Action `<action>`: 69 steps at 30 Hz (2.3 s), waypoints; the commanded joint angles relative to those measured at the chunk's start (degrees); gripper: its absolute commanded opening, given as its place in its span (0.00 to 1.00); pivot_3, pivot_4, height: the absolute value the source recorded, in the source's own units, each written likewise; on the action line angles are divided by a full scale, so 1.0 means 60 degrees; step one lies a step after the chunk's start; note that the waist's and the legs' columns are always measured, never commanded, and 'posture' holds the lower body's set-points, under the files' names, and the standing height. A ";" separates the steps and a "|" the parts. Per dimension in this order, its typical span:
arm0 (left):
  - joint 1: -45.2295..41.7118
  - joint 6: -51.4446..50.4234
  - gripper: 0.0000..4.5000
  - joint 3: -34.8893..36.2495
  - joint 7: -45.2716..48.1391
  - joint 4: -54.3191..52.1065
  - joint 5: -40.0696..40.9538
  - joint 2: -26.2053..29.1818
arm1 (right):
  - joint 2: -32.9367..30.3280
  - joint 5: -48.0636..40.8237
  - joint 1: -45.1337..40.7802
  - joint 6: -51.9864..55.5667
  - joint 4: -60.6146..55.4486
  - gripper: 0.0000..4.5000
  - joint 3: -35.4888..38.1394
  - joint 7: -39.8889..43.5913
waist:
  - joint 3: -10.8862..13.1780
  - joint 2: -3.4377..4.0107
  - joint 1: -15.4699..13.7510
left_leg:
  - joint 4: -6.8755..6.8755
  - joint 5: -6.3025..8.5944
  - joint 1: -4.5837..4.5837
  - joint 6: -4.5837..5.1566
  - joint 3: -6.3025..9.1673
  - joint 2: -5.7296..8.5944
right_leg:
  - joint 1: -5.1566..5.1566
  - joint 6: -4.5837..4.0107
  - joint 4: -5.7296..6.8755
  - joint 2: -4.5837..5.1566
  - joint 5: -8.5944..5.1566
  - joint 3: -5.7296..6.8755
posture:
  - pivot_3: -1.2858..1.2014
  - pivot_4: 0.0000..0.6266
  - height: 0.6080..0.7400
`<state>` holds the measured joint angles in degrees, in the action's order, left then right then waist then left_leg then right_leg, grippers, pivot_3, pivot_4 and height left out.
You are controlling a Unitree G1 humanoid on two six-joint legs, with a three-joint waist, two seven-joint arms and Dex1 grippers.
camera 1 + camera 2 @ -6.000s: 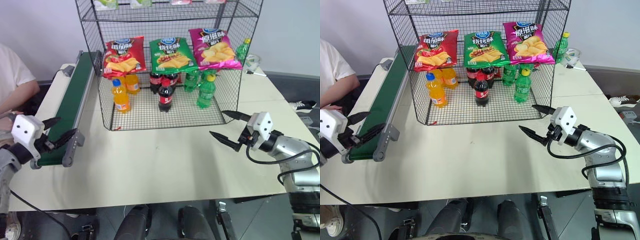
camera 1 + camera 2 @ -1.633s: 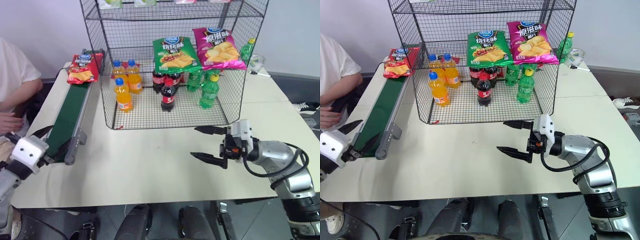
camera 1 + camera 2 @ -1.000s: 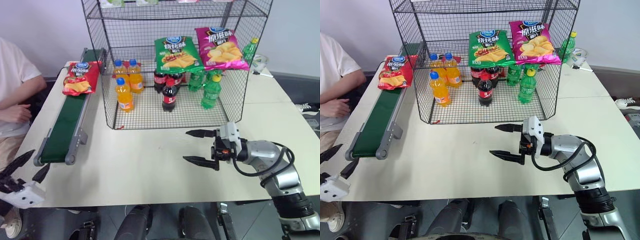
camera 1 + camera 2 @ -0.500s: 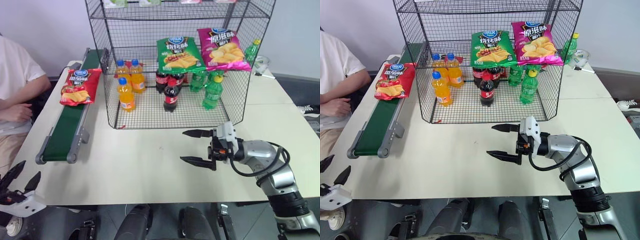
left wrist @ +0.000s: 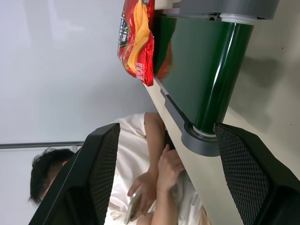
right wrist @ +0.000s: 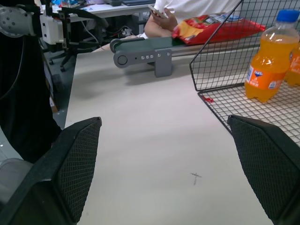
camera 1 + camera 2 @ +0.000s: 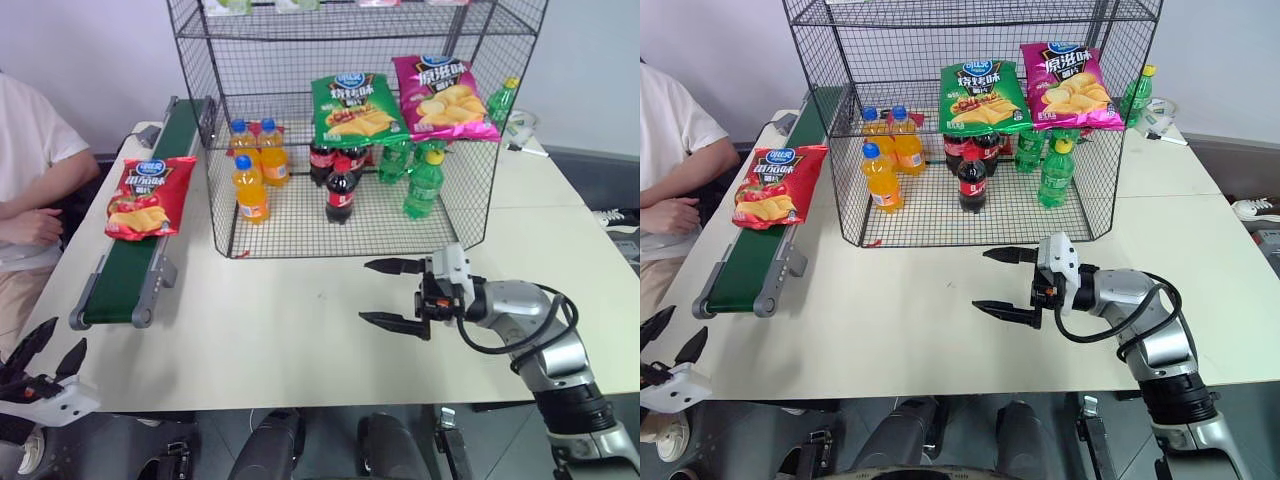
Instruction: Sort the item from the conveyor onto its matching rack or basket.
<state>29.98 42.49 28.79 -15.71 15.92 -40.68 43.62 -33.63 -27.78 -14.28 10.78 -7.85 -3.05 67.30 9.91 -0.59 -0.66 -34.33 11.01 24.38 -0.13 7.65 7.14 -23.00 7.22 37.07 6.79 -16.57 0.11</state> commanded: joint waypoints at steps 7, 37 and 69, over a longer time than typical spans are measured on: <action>0.0035 -0.0502 0.74 -0.0259 -0.0399 -0.0300 0.0183 0.0077 | 0.0067 0.0022 -0.0161 -0.0225 -0.0058 1.00 0.0076 0.0005 | -0.0002 -0.0004 -0.0002 | 0.0000 -0.0001 -0.0001 0.0000 0.0001 -0.0001 | -0.0001 0.0001 0.0002 -0.0001 0.0000 0.0000 | 0.52 0.24 1.00; -0.0510 -0.1020 0.74 -0.1251 -0.0792 -0.0165 0.0172 0.0309 | 0.0027 0.0103 -0.0223 -0.0235 -0.0030 1.00 0.0115 -0.0202 | -0.0004 -0.0006 -0.0002 | -0.0004 -0.0005 -0.0007 -0.0004 -0.0001 0.0000 | 0.0001 0.0003 0.0013 -0.0004 0.0004 -0.0001 | 0.52 0.24 1.00; -0.1033 -0.1106 0.01 -0.1286 -0.0556 -0.1017 0.0680 0.0287 | 0.0011 0.0173 -0.0247 -0.0436 0.0014 1.00 0.0277 -0.0400 | -0.0006 -0.0008 -0.0002 | -0.0008 -0.0014 -0.0018 -0.0016 0.0000 0.0000 | 0.0007 0.0003 0.0028 -0.0006 0.0006 -0.0001 | 0.52 0.24 1.00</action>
<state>23.63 36.21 18.96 -19.02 12.71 -38.55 44.92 -33.70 -26.91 -14.61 9.63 -7.38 -2.94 65.29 9.87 -0.64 -0.67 -34.38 10.92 24.27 -0.23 7.65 7.14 -22.94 7.24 37.23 6.75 -16.53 0.10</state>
